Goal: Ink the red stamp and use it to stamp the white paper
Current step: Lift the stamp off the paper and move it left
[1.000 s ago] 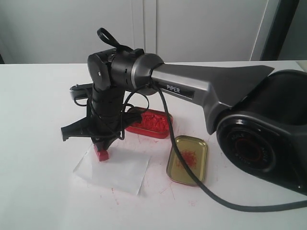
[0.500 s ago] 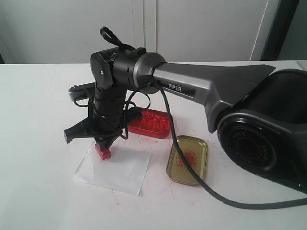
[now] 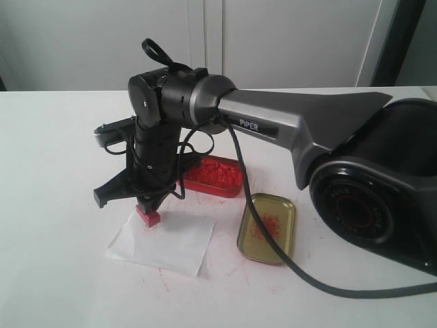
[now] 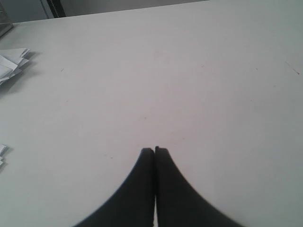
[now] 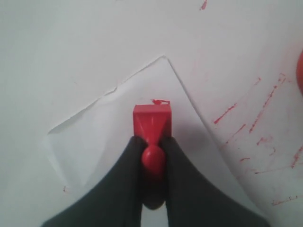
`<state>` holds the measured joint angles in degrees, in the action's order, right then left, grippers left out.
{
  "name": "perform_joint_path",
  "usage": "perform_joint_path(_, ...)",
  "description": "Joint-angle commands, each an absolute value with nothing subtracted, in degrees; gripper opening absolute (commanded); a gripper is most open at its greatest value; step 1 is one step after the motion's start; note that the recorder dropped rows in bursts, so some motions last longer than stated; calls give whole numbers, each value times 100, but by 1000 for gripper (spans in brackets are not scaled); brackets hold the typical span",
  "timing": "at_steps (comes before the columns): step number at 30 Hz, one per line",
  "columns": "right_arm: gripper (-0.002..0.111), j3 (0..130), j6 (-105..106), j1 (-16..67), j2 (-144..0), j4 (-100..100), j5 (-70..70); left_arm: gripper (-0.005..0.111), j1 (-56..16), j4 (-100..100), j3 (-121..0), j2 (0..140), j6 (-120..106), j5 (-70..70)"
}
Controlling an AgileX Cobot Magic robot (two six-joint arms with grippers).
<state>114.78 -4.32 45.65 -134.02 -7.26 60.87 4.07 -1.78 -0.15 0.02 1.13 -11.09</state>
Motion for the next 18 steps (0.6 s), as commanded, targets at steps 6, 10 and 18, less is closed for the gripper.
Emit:
perform_joint_path(6,0,11472,-317,4485,-13350,-734,5826,0,384,-177,0,0,125,-1082)
perform_joint_path(10,0,11472,-317,4217,-13350,-1415,5546,0,384,-177,0,0,125,-1082)
perform_joint_path(18,0,11472,-106,3589,-13350,-2497,4613,0,396,-177,0,0,125,-1082)
